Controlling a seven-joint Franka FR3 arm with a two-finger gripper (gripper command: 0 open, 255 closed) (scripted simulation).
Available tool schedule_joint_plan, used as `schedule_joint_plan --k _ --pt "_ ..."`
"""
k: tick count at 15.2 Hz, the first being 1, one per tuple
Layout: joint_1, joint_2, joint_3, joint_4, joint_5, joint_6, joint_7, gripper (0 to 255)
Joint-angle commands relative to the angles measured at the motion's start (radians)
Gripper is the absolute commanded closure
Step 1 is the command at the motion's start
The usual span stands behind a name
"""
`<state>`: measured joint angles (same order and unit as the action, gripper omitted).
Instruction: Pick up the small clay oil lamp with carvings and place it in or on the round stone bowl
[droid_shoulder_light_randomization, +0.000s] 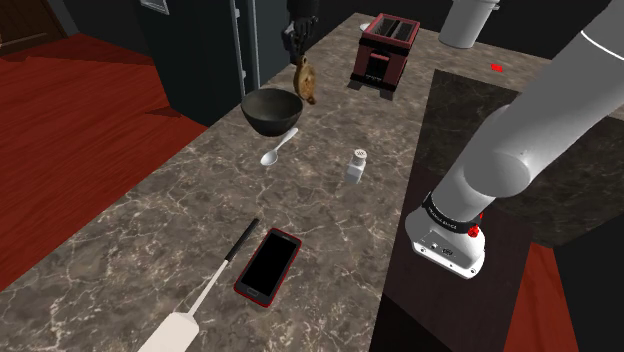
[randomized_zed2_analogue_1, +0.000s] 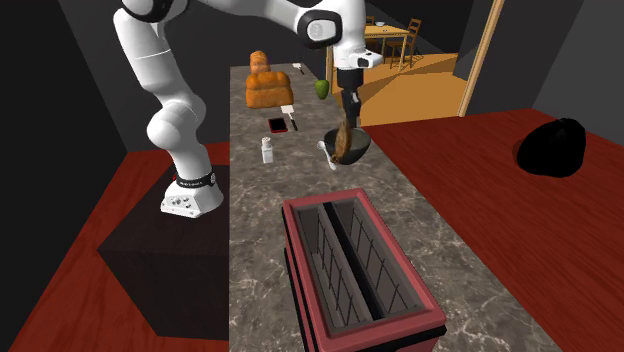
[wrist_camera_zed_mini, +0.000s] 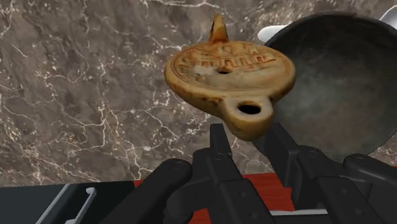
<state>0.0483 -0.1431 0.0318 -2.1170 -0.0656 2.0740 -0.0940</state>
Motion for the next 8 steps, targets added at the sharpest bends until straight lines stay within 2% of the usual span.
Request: schedule_joint_plan --k 1,8 --pt "0.020 0.039 0.028 0.041 -0.003 -0.005 0.050 255" --pt "0.084 0.223 0.096 0.268 -0.033 -0.060 0.190 255"
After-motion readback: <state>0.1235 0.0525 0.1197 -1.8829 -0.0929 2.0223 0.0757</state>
